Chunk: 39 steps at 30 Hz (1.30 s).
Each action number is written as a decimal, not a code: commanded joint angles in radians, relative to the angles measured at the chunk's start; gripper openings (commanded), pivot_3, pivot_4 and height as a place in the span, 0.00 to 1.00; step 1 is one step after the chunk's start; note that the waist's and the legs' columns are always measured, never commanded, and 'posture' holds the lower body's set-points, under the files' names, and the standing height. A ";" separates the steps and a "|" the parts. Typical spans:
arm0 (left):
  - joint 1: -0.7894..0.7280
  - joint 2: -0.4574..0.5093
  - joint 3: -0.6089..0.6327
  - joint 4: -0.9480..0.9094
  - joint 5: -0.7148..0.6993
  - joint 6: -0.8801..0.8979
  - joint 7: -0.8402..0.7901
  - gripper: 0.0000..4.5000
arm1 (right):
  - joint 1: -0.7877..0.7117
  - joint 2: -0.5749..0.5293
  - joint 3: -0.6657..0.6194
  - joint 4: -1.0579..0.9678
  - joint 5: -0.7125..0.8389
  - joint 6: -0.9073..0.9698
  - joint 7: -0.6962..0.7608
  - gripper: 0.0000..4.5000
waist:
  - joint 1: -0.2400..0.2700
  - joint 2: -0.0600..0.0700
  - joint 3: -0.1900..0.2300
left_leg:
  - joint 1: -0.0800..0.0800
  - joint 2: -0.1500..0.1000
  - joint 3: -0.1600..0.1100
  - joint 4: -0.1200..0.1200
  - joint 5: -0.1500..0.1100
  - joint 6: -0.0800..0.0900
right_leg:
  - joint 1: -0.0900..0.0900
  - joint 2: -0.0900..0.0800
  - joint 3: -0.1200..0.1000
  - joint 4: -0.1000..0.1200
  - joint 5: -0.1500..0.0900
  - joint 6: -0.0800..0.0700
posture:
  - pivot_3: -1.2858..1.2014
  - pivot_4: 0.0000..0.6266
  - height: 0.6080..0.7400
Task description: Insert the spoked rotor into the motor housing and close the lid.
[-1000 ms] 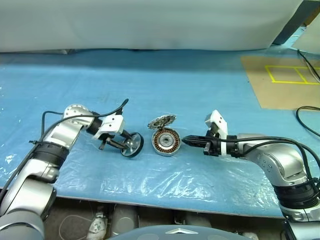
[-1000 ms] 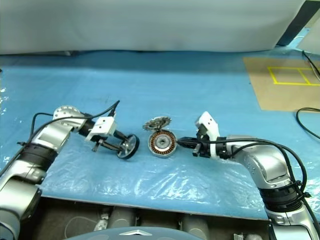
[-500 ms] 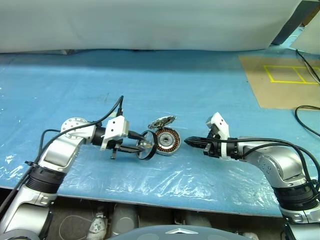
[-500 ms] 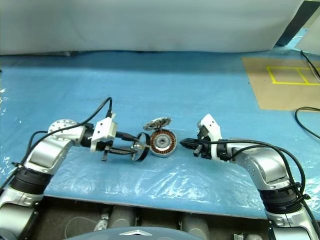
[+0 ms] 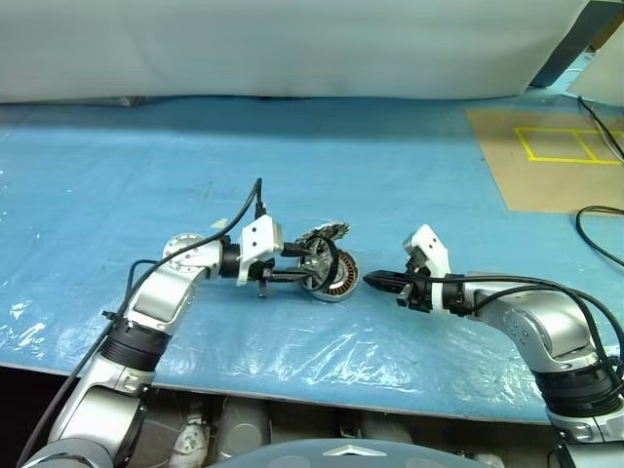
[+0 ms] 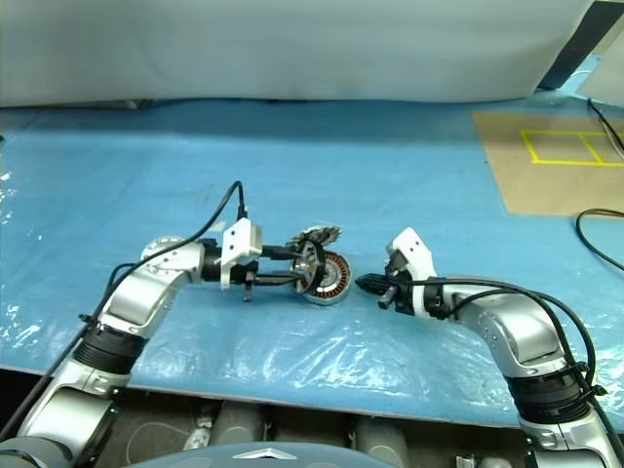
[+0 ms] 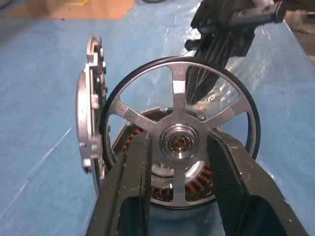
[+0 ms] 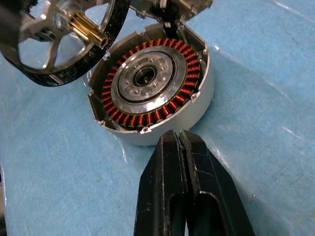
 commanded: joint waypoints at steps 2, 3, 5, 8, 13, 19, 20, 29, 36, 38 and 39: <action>-0.027 -0.018 0.000 0.004 -0.005 -0.028 0.013 0.29 | 0.008 0.003 -0.003 -0.050 0.011 -0.003 -0.010 0.00 | -0.002 0.000 0.000 | 0.000 0.000 0.000 0.000 0.000 0.000 | 0.000 0.000 0.000 0.000 0.000 0.000 | 0.52 0.24 1.00; -0.028 -0.018 0.000 0.005 -0.004 -0.028 0.013 0.29 | 0.009 0.005 -0.004 -0.050 0.013 -0.002 -0.011 0.00 | -0.002 0.000 0.000 | 0.000 0.000 0.000 0.000 0.000 0.000 | 0.000 0.000 0.000 0.000 0.000 0.000 | 0.52 0.24 1.00; -0.032 -0.014 0.003 0.015 -0.003 -0.032 0.012 0.29 | 0.008 0.005 -0.002 -0.047 0.011 -0.004 -0.012 0.00 | -0.002 0.000 0.000 | 0.000 0.000 0.000 0.000 0.000 0.000 | 0.000 0.000 0.000 0.000 0.000 0.000 | 0.52 0.24 1.00; -0.041 -0.008 0.008 0.042 0.012 -0.050 0.022 0.29 | 0.007 0.004 0.001 -0.041 0.007 -0.009 -0.010 0.00 | -0.001 0.000 0.000 | 0.000 0.000 0.000 0.000 0.000 0.000 | 0.000 0.000 0.000 0.000 0.000 0.000 | 0.52 0.24 1.00; -0.041 -0.012 0.001 0.062 0.032 -0.069 0.041 0.29 | -0.002 0.008 0.014 -0.029 0.001 -0.015 -0.013 0.00 | -0.001 0.000 0.000 | 0.000 0.000 0.000 0.000 0.000 0.000 | 0.000 0.000 0.000 0.000 0.000 0.000 | 0.52 0.24 1.00; -0.025 -0.031 -0.016 0.038 0.035 -0.051 0.064 0.29 | -0.007 0.010 0.022 -0.020 -0.008 -0.018 -0.018 0.00 | -0.001 0.000 0.000 | 0.000 0.000 0.000 0.000 0.000 0.000 | 0.000 0.000 0.000 0.000 0.000 0.000 | 0.52 0.24 1.00; -0.023 -0.032 -0.020 0.036 0.039 -0.056 0.064 0.29 | -0.006 0.010 0.024 -0.019 -0.011 -0.020 -0.019 0.00 | -0.001 0.000 0.000 | 0.000 0.000 0.000 0.001 0.000 0.000 | 0.000 0.000 0.000 0.000 0.000 0.000 | 0.52 0.24 1.00; -0.029 0.041 -0.039 0.027 0.025 -0.006 -0.026 0.29 | -0.011 0.011 0.031 -0.004 -0.028 -0.031 -0.023 0.00 | -0.001 0.000 0.000 | 0.001 0.000 0.000 0.000 0.000 0.000 | 0.000 0.000 0.000 0.001 0.000 0.000 | 0.52 0.24 1.00; -0.042 0.049 -0.040 0.056 0.045 -0.029 -0.019 0.29 | -0.018 0.019 0.041 0.012 -0.040 -0.041 -0.024 0.00 | -0.002 0.000 0.000 | 0.001 0.000 0.000 0.000 0.000 0.000 | 0.000 0.000 0.000 0.001 0.000 0.000 | 0.52 0.24 1.00; -0.043 0.034 -0.043 0.059 0.050 -0.031 -0.004 0.29 | -0.020 0.019 0.042 0.012 -0.043 -0.041 -0.025 0.00 | -0.002 0.000 0.000 | 0.001 0.000 0.000 0.000 0.000 0.000 | 0.000 0.000 0.000 0.001 0.000 0.000 | 0.52 0.24 1.00; -0.044 0.025 -0.042 0.061 0.051 -0.027 0.007 0.29 | -0.021 0.020 0.040 0.014 -0.044 -0.040 -0.027 0.00 | -0.001 0.000 0.000 | 0.001 0.000 0.000 0.000 0.000 0.000 | 0.000 0.000 0.000 0.001 0.000 0.000 | 0.52 0.24 1.00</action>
